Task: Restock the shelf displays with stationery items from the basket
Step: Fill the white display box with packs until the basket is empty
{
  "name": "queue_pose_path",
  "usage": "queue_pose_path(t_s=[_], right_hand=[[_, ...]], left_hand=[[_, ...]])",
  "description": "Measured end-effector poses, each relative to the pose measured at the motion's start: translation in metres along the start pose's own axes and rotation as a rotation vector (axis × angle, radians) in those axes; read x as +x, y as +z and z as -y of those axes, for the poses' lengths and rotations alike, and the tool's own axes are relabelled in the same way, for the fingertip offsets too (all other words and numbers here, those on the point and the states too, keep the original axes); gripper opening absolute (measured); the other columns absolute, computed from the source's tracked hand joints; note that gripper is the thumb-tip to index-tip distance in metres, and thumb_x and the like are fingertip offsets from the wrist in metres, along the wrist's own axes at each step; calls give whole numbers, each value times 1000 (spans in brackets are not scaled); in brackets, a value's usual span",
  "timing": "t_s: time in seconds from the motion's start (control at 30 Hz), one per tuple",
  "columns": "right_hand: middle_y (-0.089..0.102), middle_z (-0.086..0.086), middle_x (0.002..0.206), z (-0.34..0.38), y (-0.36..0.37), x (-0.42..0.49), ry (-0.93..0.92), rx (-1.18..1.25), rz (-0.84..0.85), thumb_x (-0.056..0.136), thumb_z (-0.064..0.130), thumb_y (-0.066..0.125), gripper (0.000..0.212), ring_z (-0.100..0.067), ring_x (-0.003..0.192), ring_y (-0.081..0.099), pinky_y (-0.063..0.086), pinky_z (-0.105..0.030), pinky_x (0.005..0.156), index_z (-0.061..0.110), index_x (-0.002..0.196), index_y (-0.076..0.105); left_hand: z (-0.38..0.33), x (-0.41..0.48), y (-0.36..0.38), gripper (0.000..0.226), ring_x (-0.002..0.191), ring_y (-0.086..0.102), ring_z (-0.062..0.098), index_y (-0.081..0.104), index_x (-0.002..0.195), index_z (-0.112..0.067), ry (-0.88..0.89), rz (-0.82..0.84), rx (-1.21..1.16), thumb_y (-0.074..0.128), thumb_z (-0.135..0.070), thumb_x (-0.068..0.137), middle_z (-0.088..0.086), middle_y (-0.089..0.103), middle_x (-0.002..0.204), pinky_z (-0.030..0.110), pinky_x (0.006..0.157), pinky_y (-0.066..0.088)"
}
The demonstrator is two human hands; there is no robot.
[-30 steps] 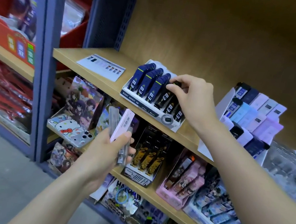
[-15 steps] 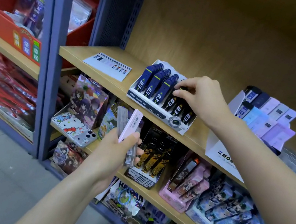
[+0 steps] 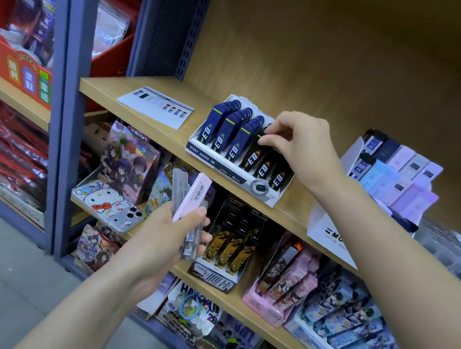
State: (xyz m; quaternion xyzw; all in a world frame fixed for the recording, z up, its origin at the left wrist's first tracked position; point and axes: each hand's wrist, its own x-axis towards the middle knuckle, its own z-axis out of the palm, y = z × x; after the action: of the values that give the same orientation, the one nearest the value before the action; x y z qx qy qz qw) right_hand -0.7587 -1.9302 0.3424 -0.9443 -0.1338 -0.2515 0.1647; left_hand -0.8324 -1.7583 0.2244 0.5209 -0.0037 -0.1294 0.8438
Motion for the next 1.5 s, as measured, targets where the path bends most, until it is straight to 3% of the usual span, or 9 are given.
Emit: queue_pose_path(t_s=[0.23,0.43,0.77,0.87,1.0,1.1,1.2,1.37,1.5], right_hand=[[65,-1,80,2,-4,10,13,-25,80,79,19,74,11,-18,79,59,52,-38,79,19,73,65],[59,4,85,4,2,4,-92,-67,71,82,19,72,10,-14,83,55,47,-33,81,11,88,72],[53,4,99,8,13,-12,-55,-90,-123,93,21,58,21,-9,95,46,33,-18,80,13,109,70],[53,5,94,16,17,-45,-15,105,-159,96,18,54,16,-2,79,49,35,-10,72,15,104,67],[64,7,95,25,26,-90,330,413,226,94,35,53,15,1,72,59,47,-9,66,24,96,61],[69,3,91,24,28,-105,507,581,336,90,34,61,12,-4,72,62,51,-15,64,23,93,65],[72,-5,94,19,29,-111,640,729,321,90,28,63,14,-9,81,62,50,-18,68,16,96,68],[70,-11,101,15,12,-117,829,1211,101,101,16,41,25,-17,92,68,56,-25,82,2,96,60],[60,-7,91,10,-15,-129,866,1245,-46,102,23,39,20,-9,64,66,58,-27,61,5,104,49]], left_hand=[[1,0,2,6,61,61,7,53,102,-20,2,-3,4,50,-17,96,7,59,92,20,53,52],[3,2,4,13,63,61,8,52,109,-15,1,2,19,50,-17,96,7,59,93,19,53,52],[4,2,2,17,60,61,7,54,112,-12,-20,6,17,50,-17,96,8,59,91,20,51,52],[4,1,2,11,59,60,8,54,106,-13,-43,42,23,51,-16,96,7,60,89,21,53,52],[5,-2,5,11,59,57,10,55,106,-13,-109,132,70,52,-15,96,5,59,83,21,52,50],[12,-5,11,15,58,57,9,54,110,-9,-158,201,143,52,-15,96,5,58,81,21,51,49],[16,-8,19,19,57,58,9,57,111,-7,-191,233,127,56,-13,93,4,60,79,22,51,49],[21,-9,34,22,55,55,9,55,112,-2,-206,261,122,53,-13,93,5,58,77,22,54,50],[28,-10,46,22,56,55,10,55,110,0,-210,267,127,52,-14,94,6,57,77,21,52,49]])
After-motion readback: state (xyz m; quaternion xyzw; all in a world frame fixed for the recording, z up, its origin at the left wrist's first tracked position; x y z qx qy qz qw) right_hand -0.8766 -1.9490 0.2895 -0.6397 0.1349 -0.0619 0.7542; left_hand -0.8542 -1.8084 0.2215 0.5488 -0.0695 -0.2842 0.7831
